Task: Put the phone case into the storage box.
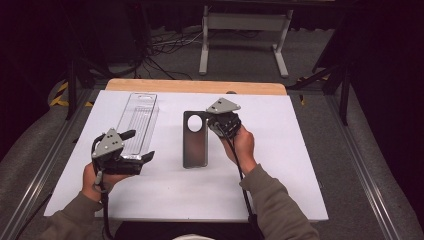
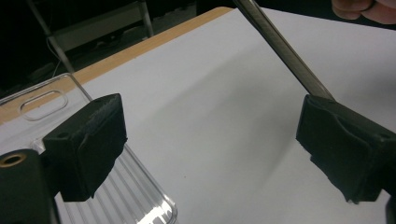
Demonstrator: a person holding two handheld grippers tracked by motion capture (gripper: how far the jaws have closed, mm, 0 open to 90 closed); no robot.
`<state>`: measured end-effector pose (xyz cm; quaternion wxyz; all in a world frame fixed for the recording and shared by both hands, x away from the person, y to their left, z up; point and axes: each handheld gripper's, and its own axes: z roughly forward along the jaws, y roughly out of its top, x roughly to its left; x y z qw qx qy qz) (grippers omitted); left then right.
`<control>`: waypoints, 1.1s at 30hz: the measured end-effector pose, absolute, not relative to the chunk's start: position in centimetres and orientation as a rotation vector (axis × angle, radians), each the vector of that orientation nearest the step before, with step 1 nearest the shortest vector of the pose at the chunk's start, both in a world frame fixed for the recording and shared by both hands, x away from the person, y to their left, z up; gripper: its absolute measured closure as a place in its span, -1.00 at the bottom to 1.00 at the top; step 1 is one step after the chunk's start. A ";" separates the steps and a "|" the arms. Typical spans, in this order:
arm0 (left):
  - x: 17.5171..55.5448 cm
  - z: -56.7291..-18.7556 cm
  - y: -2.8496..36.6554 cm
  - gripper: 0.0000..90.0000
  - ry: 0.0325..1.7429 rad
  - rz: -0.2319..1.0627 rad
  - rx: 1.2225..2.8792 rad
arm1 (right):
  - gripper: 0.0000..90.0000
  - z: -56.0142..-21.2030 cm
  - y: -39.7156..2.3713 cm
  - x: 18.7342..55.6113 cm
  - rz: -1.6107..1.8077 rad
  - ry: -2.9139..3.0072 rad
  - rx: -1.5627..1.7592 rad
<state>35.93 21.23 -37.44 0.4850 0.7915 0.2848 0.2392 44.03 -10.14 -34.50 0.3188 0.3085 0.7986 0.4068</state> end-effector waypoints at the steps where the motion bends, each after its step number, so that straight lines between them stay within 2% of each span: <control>1: 36.1 -37.3 20.7 -0.78 0.702 0.588 1.932 | 0.87 -34.5 -10.2 43.8 1.070 2.095 0.805; 12: 37.0 -36.6 17.5 -0.79 0.639 0.490 1.915 | 0.87 -35.9 -9.5 41.2 1.003 2.033 0.706; 22: 38.4 -36.2 15.3 -0.59 0.650 0.420 1.880 | 0.87 -36.5 -8.1 39.1 0.940 1.971 0.584; 25: 38.6 -36.3 15.0 -0.45 0.646 0.402 1.879 | 0.87 -36.5 -7.6 38.3 0.925 1.931 0.549; 26: 38.7 -36.2 14.9 -0.33 0.648 0.397 1.882 | 0.87 -36.5 -7.5 38.0 0.920 1.913 0.533; 33: 39.2 -36.0 15.4 0.12 0.676 0.380 1.840 | 0.86 -36.6 -6.8 36.9 0.917 1.841 0.474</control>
